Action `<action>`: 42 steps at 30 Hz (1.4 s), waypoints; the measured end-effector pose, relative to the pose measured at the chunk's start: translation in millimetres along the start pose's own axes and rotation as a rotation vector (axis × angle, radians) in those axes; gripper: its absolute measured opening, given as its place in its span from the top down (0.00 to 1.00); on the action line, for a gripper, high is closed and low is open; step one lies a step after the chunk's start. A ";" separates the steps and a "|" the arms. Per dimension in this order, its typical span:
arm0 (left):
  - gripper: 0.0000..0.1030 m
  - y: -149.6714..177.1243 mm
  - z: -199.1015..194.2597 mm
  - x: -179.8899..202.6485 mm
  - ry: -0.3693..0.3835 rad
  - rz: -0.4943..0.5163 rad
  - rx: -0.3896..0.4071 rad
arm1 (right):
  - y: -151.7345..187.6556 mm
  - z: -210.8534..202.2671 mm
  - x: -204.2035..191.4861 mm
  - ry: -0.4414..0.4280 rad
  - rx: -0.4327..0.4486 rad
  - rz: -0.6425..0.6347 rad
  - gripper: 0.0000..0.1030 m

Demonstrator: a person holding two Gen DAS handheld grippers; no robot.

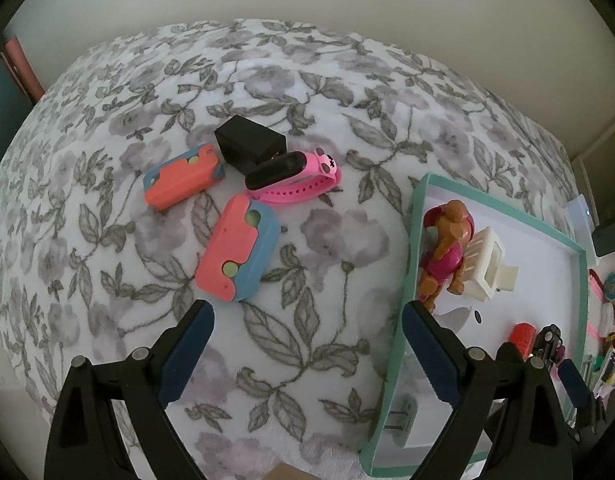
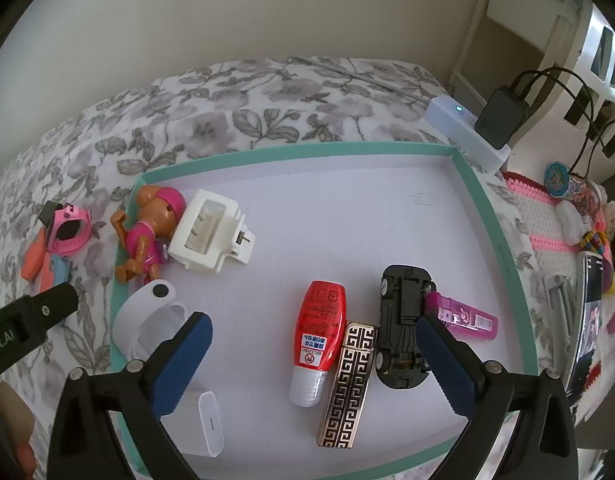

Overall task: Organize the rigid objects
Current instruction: 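Move both tools back over the remaining pile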

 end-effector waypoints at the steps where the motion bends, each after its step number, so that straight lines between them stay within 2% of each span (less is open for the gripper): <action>1: 0.07 -0.1 0.1 -0.2 -0.002 0.001 0.000 | 0.1 0.0 -0.3 0.000 0.000 -0.001 0.00; 6: 0.07 -0.8 -1.1 -0.4 0.002 0.001 -0.001 | -1.3 -3.9 -5.1 -0.008 0.017 -0.017 0.00; 10: 0.07 -5.9 -10.6 -9.6 0.001 -0.013 0.028 | -6.0 -19.0 -25.6 -0.040 0.075 -0.078 0.00; 18: 0.07 -23.0 -22.7 -67.8 -0.031 -0.122 0.066 | -3.2 -40.7 -85.7 -0.071 0.143 -0.250 0.00; 23: 0.07 -29.8 -23.4 -113.9 -0.050 -0.213 0.066 | 0.8 -44.9 -109.9 -0.110 0.153 -0.292 0.00; 28: 0.07 -34.5 -24.1 -143.3 -0.060 -0.257 0.064 | 4.1 -48.1 -128.6 -0.159 0.150 -0.310 0.00; 35: 0.07 -41.3 -22.5 -164.7 -0.051 -0.295 0.058 | 4.9 -52.1 -157.5 -0.196 0.161 -0.361 0.00; 42: 0.07 -50.8 -21.8 -180.0 -0.056 -0.306 0.065 | 3.1 -44.9 -182.8 -0.179 0.161 -0.429 0.00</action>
Point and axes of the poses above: each gripper's, at about its wrist camera, not at the fingertips, and z roughly the way its jaws point, x to its right, y to its underside, the point moved 9 cm from there along z, roughly the way its jaws point, and after that the axes turned 14 degrees about -x, right-handed, at the moved point
